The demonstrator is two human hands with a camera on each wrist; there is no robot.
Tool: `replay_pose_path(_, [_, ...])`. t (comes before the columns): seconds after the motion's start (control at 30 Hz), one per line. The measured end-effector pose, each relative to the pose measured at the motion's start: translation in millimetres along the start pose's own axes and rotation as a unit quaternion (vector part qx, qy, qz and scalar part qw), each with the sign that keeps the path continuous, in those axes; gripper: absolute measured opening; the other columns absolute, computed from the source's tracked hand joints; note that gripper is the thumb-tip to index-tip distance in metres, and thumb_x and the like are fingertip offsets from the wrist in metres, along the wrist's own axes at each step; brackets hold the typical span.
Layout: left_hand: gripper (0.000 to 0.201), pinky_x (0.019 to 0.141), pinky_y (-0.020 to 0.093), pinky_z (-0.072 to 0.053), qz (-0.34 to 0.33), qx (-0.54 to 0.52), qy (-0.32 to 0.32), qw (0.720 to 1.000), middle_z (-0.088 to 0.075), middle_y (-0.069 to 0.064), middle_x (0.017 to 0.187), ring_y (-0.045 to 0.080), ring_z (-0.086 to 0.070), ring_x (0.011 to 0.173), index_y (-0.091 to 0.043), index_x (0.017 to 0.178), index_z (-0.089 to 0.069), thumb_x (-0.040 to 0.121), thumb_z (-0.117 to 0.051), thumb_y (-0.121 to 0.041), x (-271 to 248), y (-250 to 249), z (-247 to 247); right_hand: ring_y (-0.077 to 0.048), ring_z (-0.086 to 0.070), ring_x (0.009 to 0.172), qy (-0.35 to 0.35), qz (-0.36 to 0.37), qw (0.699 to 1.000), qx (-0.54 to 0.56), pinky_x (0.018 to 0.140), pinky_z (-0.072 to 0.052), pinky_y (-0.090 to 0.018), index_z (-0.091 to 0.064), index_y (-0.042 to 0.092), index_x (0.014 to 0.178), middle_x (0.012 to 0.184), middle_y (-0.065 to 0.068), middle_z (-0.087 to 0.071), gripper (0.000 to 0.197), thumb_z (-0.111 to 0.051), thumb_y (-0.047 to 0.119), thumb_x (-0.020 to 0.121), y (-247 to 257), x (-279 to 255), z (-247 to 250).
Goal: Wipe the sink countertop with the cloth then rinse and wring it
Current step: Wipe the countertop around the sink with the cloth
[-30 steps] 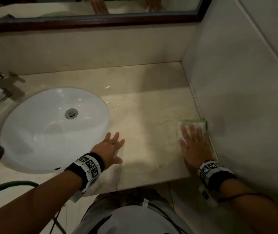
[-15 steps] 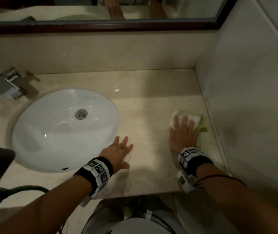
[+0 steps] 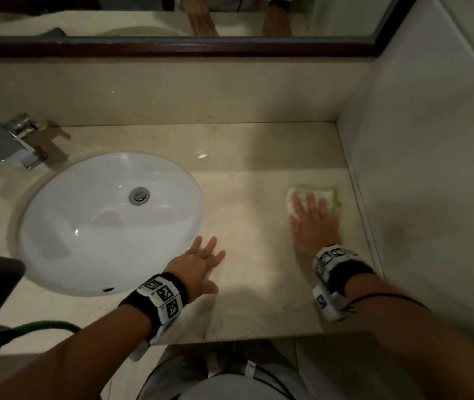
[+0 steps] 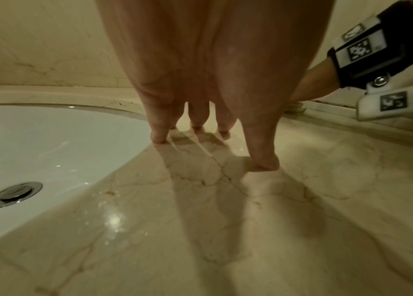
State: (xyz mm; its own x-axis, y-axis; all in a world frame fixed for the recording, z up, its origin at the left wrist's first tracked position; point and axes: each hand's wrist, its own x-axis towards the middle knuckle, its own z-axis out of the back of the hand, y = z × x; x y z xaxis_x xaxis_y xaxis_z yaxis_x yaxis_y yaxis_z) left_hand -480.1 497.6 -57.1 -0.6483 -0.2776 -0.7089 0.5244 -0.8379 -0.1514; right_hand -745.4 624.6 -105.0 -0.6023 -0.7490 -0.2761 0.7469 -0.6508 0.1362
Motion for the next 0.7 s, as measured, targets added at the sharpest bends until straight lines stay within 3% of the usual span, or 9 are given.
replay_pose_path(0.13, [0.087,0.119,0.040,-0.021,-0.001,-0.006,-0.001,1.000,0.020,-0.005,0.160,0.024,0.016,0.147,-0.033,0.153,0.002,0.090,-0.051,-0.058,-0.5,0.6,0.5,-0.034,-0.008,0.149,0.008,-0.068,0.998,0.001,0.117,-0.002,-0.056,-0.008,0.039,0.153,0.164,-0.001,-0.007,0.066,-0.008,0.054,0.090,-38.5,9.7,11.2])
replay_pose_path(0.3, [0.086,0.118,0.040,-0.023,0.000,-0.011,-0.006,1.000,0.019,-0.006,0.160,0.022,0.015,0.148,-0.033,0.154,0.001,0.090,-0.052,-0.058,-1.6,0.4,0.4,-0.035,0.003,0.149,0.024,-0.121,0.992,0.030,0.116,0.005,-0.056,0.002,0.036,0.154,0.164,-0.003,0.007,0.059,-0.025,0.039,0.102,2.5,9.6,10.0])
replay_pose_path(0.4, [0.086,0.118,0.040,-0.022,0.001,-0.012,-0.008,1.000,0.019,-0.007,0.160,0.022,0.016,0.148,-0.034,0.153,0.001,0.090,-0.052,-0.058,-2.0,0.6,-0.1,-0.036,0.002,0.149,0.025,-0.043,0.999,0.006,0.116,0.003,-0.057,0.003,0.034,0.154,0.164,-0.005,0.006,0.061,-0.027,0.039,0.101,46.1,-3.4,4.0])
replay_pose_path(0.53, [0.086,0.118,0.040,-0.023,0.003,-0.012,-0.009,1.000,0.019,-0.007,0.160,0.022,0.016,0.147,-0.035,0.153,0.001,0.089,-0.052,-0.059,-1.6,0.4,-0.8,-0.036,0.011,0.148,0.044,0.076,0.996,-0.017,0.114,0.011,-0.056,0.007,0.033,0.154,0.162,-0.006,0.013,0.062,-0.025,0.038,0.101,100.1,-30.2,-10.2])
replay_pose_path(0.7, [0.087,0.118,0.039,-0.023,0.004,-0.010,-0.007,1.000,0.020,-0.007,0.159,0.022,0.017,0.147,-0.034,0.153,0.002,0.090,-0.052,-0.059,-2.2,-0.4,0.1,-0.029,0.009,0.150,0.043,0.131,0.990,-0.013,0.119,0.005,-0.054,-0.002,0.038,0.154,0.163,0.001,0.007,0.057,-0.026,0.042,0.102,76.2,-24.0,-6.0])
